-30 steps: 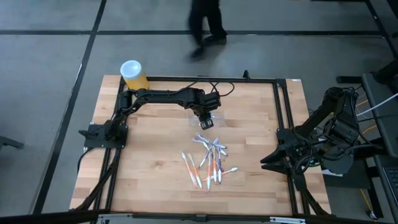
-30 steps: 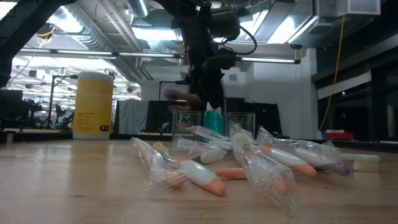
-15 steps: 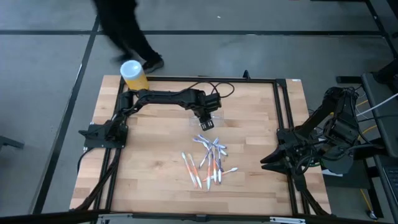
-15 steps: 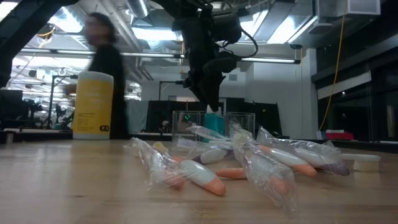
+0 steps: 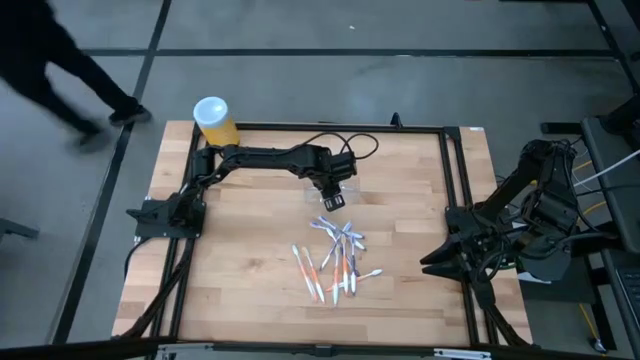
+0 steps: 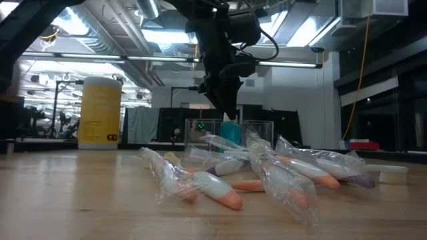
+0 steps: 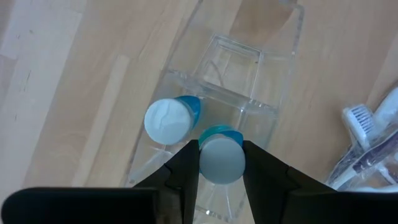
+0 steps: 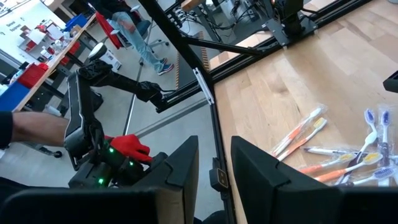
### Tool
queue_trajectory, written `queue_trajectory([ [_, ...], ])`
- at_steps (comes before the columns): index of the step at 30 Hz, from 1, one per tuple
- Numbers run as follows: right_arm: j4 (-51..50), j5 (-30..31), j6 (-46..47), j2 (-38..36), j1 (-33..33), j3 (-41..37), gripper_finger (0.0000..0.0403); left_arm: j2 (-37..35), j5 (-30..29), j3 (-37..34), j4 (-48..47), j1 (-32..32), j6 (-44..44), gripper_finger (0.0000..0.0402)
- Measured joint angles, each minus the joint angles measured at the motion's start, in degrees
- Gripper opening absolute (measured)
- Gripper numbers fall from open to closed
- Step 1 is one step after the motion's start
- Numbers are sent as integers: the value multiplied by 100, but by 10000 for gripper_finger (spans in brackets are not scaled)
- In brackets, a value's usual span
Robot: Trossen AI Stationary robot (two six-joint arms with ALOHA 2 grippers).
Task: Pick & Place toothbrushing station
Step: Put the mouthwash into the transparent organizer, then put the orange toothbrush into the transparent organizer
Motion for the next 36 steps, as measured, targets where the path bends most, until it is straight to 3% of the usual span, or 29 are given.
queue_trajectory([
  [36,-95,24,-26,-33,0,0,98,-244,138,-11,71,194,-96,150],
])
